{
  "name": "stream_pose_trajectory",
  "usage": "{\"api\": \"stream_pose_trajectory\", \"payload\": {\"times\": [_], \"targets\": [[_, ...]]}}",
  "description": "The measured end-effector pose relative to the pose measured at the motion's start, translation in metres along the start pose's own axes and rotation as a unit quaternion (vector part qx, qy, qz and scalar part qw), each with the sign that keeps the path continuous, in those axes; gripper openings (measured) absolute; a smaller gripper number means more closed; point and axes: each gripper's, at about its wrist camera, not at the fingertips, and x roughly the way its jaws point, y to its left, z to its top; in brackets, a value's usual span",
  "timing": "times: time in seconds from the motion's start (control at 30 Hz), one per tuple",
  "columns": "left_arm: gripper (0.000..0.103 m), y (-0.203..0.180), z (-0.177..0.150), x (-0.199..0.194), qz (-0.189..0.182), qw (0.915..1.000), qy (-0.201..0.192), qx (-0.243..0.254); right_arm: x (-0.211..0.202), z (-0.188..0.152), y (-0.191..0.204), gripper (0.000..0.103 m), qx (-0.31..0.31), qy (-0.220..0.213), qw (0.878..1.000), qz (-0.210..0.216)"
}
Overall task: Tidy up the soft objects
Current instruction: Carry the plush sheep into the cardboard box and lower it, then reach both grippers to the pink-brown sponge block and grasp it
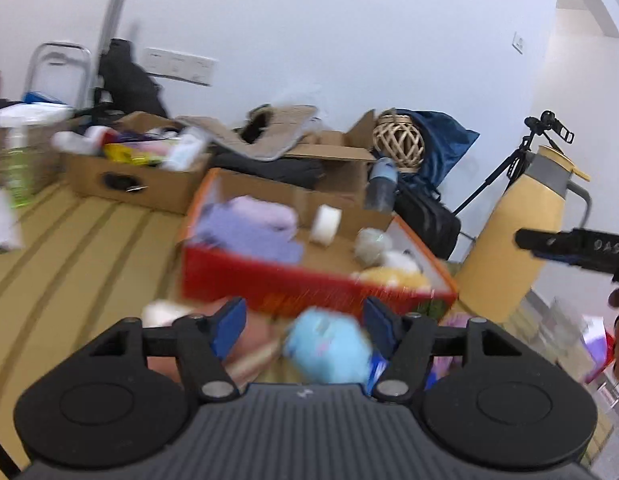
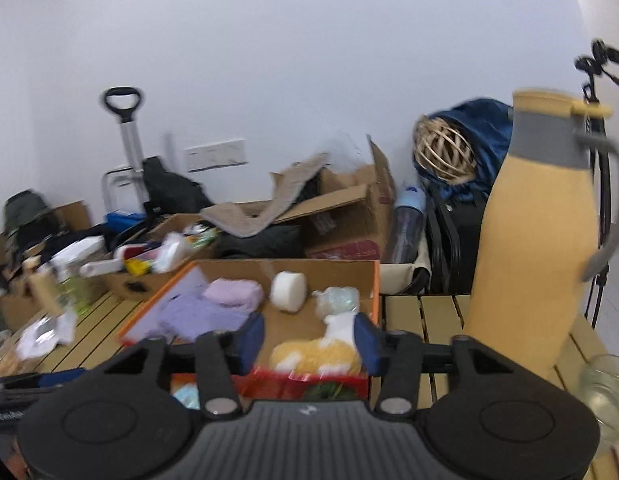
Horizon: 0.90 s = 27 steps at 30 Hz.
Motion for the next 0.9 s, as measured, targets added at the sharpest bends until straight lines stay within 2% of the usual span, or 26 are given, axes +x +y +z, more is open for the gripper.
{"api": "stream_pose_trajectory", "payload": {"times": [0.07, 0.13, 0.17, 0.3, 0.33, 0.4, 0.5, 0.63, 0.7, 0.83, 0.9], "targets": [[0.073, 0.007, -0.007, -0.047, 0.010, 0.9995, -0.023, 0.020, -0.029, -0.008, 0.011, 0.053, -0.015, -0.007, 1.000, 0.010], [0.084, 0.012, -0.012, -0.088, 0.024, 0.9974, -0.055, 0.040, -0.060, -0.017, 0.026, 0.060, -0.032, -0.018, 0.999, 0.024], [0.085, 0.015, -0.017, -0.103, 0.036, 0.9966, -0.062, 0.041, -0.076, -0.023, 0.034, 0.061, -0.039, -0.026, 0.998, 0.033], [0.085, 0.032, -0.056, -0.159, 0.074, 0.9955, -0.056, 0.017, -0.137, -0.055, 0.064, 0.073, -0.061, -0.053, 0.994, 0.074], [0.087, 0.034, -0.068, -0.171, 0.074, 0.9956, -0.055, 0.016, -0.151, -0.068, 0.071, 0.078, -0.068, -0.055, 0.993, 0.083], [0.090, 0.040, -0.092, -0.185, 0.064, 0.9968, -0.046, 0.017, -0.171, -0.095, 0.083, 0.082, -0.090, -0.053, 0.990, 0.100], [0.090, 0.044, -0.119, -0.192, 0.068, 0.9973, -0.014, 0.026, -0.190, -0.139, 0.092, 0.082, -0.105, -0.020, 0.988, 0.112], [0.090, 0.045, -0.128, -0.195, 0.059, 0.9978, -0.006, 0.027, -0.211, -0.181, 0.091, 0.082, -0.058, 0.007, 0.990, 0.129], [0.090, 0.045, -0.125, -0.193, 0.060, 0.9979, -0.018, 0.016, -0.212, -0.186, 0.092, 0.082, -0.058, 0.011, 0.990, 0.126], [0.090, 0.048, -0.116, -0.176, 0.061, 0.9976, -0.022, -0.023, -0.197, -0.175, 0.088, 0.081, -0.039, -0.002, 0.993, 0.115], [0.089, 0.055, -0.107, -0.153, 0.029, 0.9982, -0.004, -0.052, -0.176, -0.166, 0.088, 0.081, -0.027, 0.000, 0.993, 0.116]]}}
